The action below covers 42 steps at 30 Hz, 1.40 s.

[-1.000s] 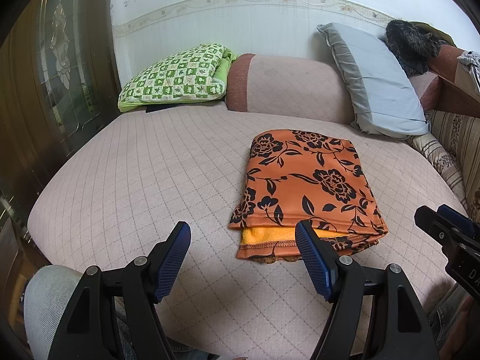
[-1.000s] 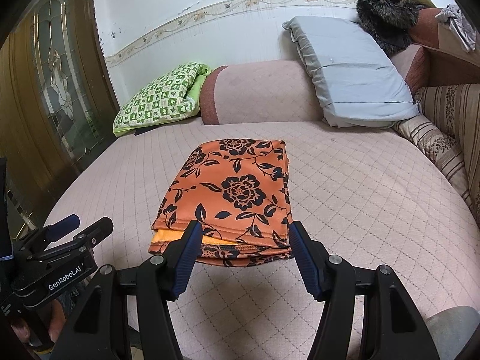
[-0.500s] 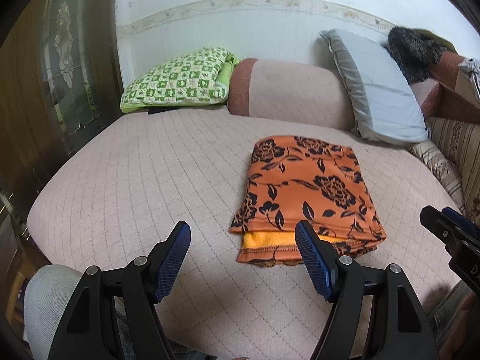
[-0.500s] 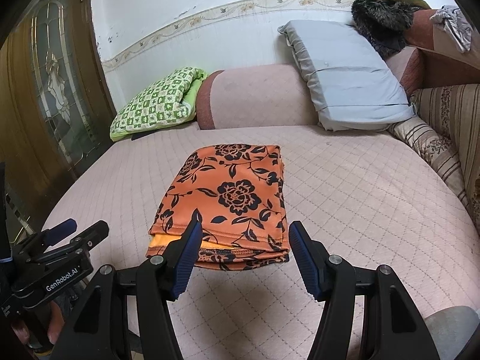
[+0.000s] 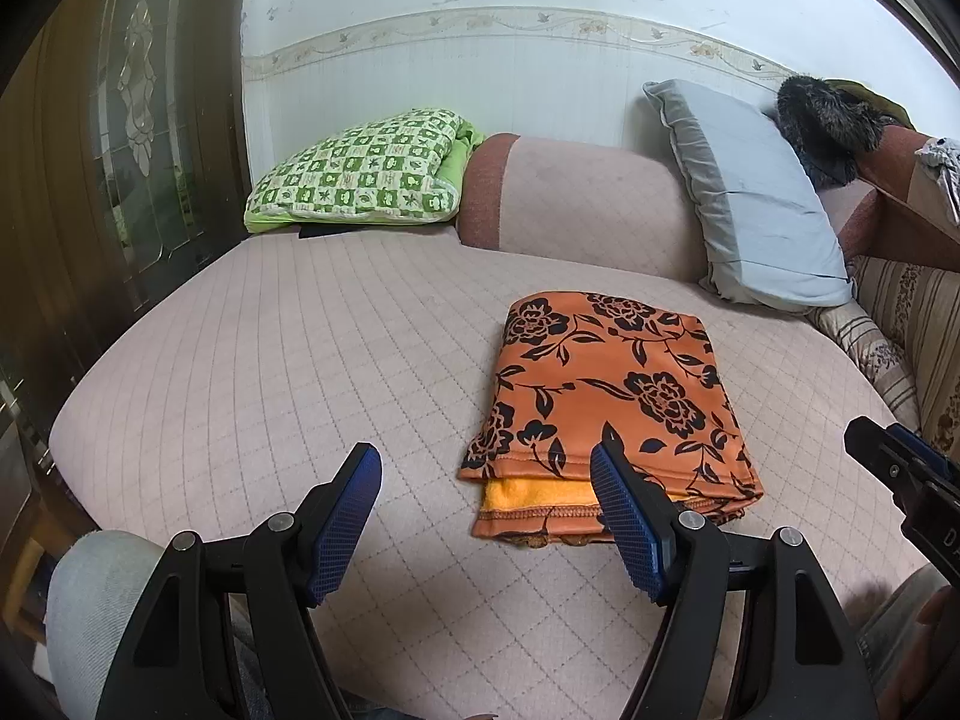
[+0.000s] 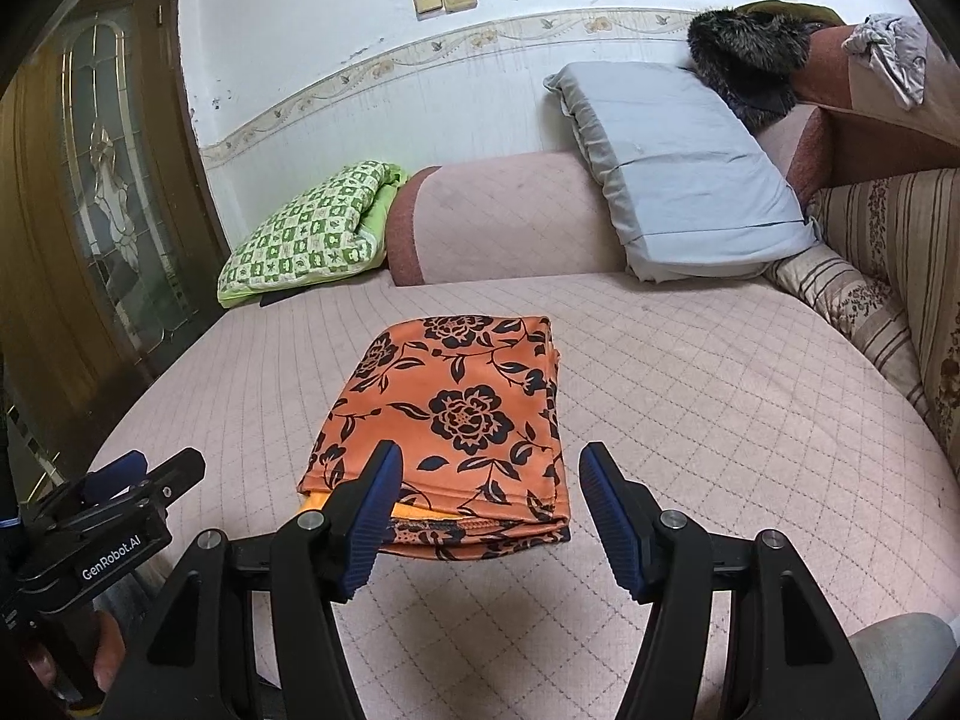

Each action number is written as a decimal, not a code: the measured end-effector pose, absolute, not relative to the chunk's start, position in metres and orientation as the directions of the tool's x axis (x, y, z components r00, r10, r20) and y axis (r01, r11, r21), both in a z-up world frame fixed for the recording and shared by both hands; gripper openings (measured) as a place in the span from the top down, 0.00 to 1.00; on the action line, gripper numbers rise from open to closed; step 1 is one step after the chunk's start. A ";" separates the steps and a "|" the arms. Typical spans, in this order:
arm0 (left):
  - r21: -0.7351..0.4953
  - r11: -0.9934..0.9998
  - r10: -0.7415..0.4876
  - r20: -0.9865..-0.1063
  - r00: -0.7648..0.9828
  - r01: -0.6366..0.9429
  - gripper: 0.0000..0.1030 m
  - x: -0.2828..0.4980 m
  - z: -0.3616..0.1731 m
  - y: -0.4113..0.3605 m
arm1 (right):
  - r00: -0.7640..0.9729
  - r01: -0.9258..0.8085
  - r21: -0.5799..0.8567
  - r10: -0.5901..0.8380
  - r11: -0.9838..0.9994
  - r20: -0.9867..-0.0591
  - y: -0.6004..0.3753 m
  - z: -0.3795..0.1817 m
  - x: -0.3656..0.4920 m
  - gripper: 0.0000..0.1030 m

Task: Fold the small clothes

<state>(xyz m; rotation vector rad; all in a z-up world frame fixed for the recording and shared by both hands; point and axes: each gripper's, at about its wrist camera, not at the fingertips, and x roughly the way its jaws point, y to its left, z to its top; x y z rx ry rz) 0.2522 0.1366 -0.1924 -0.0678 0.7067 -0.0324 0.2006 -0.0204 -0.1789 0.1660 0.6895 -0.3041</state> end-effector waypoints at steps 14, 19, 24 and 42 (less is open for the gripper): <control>-0.068 0.998 -0.054 -0.651 0.757 0.012 0.30 0.253 -0.192 0.136 | 0.730 0.327 0.051 -0.218 0.944 -0.648 -0.022 -0.180 0.201 0.38; -0.067 0.998 -0.053 -0.652 0.756 0.012 0.30 0.253 -0.193 0.135 | 0.728 0.328 0.050 -0.219 0.943 -0.650 -0.022 -0.180 0.202 0.38; -0.064 0.998 -0.051 -0.652 0.757 0.012 0.30 0.254 -0.193 0.135 | 0.727 0.328 0.050 -0.219 0.943 -0.651 -0.022 -0.181 0.201 0.38; -0.053 0.999 -0.043 -0.648 0.760 0.011 0.30 0.255 -0.194 0.137 | 0.725 0.328 0.047 -0.219 0.943 -0.653 -0.023 -0.182 0.202 0.38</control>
